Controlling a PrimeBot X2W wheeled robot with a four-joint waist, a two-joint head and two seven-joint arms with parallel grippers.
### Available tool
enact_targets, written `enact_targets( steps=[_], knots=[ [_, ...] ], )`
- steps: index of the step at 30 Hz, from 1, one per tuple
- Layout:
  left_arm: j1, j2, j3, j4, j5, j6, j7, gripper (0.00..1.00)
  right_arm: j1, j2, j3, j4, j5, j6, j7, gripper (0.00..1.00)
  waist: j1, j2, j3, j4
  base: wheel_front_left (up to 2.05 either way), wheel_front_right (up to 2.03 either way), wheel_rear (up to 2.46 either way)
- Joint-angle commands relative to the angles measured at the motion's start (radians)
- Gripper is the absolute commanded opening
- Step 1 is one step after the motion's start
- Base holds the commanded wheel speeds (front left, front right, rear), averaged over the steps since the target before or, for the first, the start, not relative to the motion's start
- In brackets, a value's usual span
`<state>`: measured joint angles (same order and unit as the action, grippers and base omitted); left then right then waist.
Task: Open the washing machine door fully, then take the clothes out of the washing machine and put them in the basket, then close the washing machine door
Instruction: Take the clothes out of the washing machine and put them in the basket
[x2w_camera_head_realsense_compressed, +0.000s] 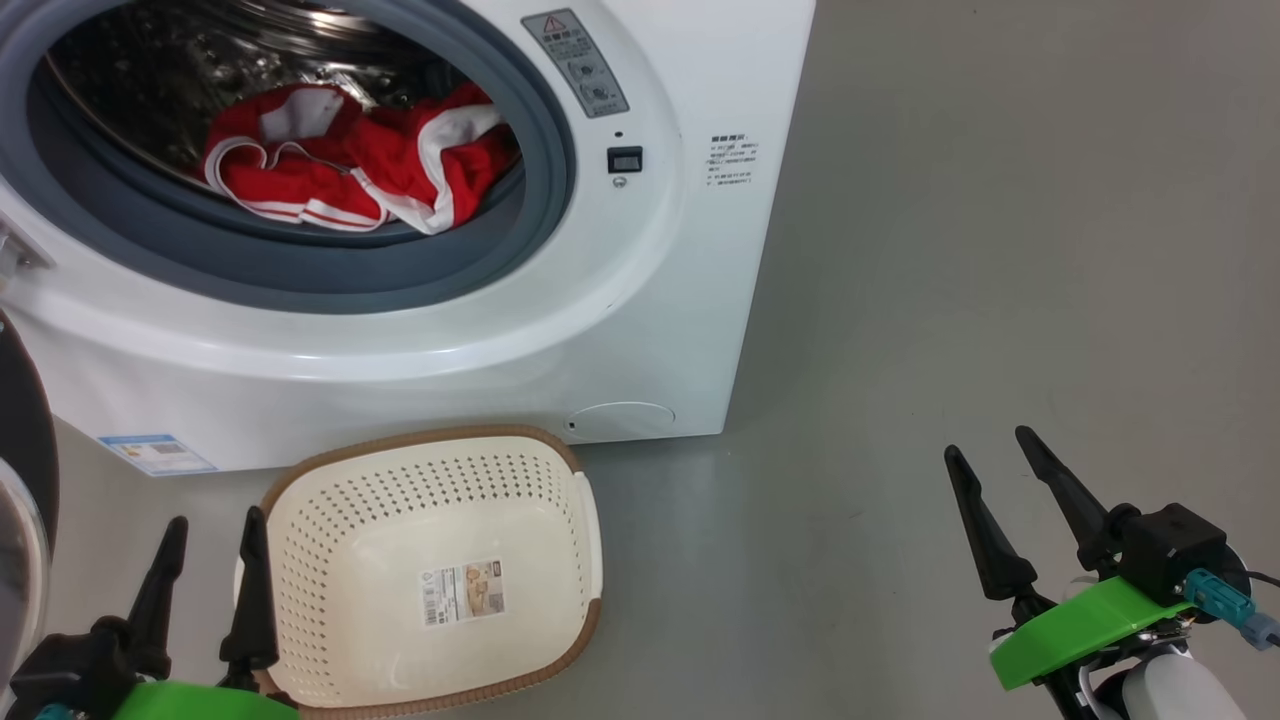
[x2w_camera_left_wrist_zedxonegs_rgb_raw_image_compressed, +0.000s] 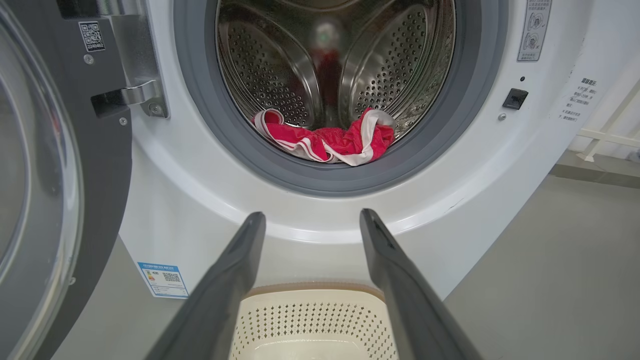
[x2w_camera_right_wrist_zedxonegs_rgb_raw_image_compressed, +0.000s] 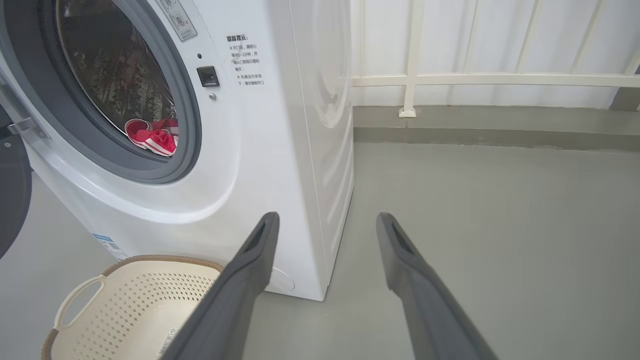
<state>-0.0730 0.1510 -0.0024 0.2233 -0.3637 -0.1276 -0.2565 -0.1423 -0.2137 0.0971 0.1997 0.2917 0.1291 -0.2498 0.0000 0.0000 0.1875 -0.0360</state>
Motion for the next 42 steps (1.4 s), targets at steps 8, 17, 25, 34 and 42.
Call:
enact_targets(
  steps=[8, 17, 25, 34, 42],
  knots=[
    [-0.047, 0.018, 0.020, -0.003, 0.005, -0.003, -0.005, 1.00, -0.018, -0.004, 0.026, -0.026, -0.009, 0.002, -0.012, 1.00, 0.0000, 0.0000, 0.010, 0.002, 0.00, 0.00, 0.00],
    [-0.168, -0.004, 0.001, 0.104, 0.018, -0.003, -0.005, 1.00, -0.047, 0.006, 0.039, -0.028, -0.011, 0.002, -0.012, 1.00, 0.0000, 0.0000, 0.064, 0.005, 0.00, 0.00, 0.00],
    [-0.412, 0.012, -0.029, 0.307, 0.068, -0.003, -0.005, 1.00, -0.099, 0.024, 0.065, -0.025, -0.012, 0.002, -0.012, 1.00, 0.0000, 0.0000, 0.135, -0.013, 0.00, 0.00, 0.00],
    [-0.713, 0.041, -0.069, 0.583, 0.125, 0.017, 0.017, 1.00, -0.145, 0.045, 0.087, -0.024, -0.010, 0.002, -0.012, 1.00, 0.0000, 0.0000, 0.201, -0.044, 0.00, 0.00, 0.00],
    [-0.952, 0.060, -0.114, 0.759, 0.168, 0.041, 0.095, 1.00, -0.190, 0.048, 0.098, -0.024, -0.009, 0.002, -0.012, 1.00, 0.0000, 0.0000, 0.264, -0.055, 0.00, 0.00, 0.00]
  ],
)
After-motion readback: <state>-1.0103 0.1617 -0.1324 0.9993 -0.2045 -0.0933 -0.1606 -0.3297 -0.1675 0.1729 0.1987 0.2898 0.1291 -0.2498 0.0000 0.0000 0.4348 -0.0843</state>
